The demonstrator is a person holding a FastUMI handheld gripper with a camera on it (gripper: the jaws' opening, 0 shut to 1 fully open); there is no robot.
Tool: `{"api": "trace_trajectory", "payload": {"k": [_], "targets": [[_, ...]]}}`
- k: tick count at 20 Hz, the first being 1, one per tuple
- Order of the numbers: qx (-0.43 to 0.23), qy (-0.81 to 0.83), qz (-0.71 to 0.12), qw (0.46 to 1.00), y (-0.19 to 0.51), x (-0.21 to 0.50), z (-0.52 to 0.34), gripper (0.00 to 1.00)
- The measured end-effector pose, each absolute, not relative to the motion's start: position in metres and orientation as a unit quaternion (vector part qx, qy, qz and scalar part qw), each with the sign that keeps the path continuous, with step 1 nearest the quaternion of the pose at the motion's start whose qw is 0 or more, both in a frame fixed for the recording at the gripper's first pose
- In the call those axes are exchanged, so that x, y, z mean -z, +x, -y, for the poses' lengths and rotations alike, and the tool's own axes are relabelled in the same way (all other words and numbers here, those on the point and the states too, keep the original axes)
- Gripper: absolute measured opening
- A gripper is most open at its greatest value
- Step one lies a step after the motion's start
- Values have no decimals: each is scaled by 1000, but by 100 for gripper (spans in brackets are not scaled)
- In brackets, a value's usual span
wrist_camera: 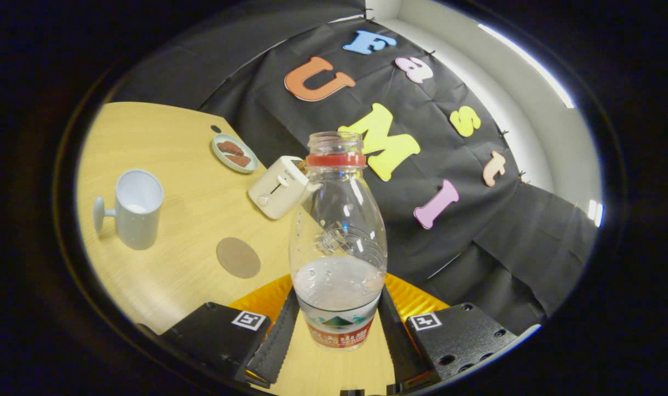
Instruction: Take the bottle from table, then pour the juice into the cup, finally place the bottle on the coaster
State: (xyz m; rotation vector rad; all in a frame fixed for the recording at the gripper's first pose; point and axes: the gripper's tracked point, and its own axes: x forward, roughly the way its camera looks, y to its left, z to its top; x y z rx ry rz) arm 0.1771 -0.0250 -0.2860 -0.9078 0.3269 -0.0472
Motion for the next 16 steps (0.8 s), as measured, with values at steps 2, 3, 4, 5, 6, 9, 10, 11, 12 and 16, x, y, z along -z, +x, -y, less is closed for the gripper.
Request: {"api": "trace_trajectory", "payload": {"k": [2,3,4,5,6,9,10,11,12,16], "targets": [[24,-463,-153,873,181,285,21,80],[24,-479,-149,865,181,283,18,80],[23,-495,-145,856,180,282,16,80],[21,-510,-141,848,182,283,11,80],[19,-523,-139,840,183,285,8,80],[10,-565,-137,813,187,291,-2,80],[9,-580,-132,804,188,290,-6,80],[6,-594,-129,794,188,291,-10,80],[2,-605,-127,786,188,292,-14,80],[-4,-641,-117,759,188,293,-28,80]]}}
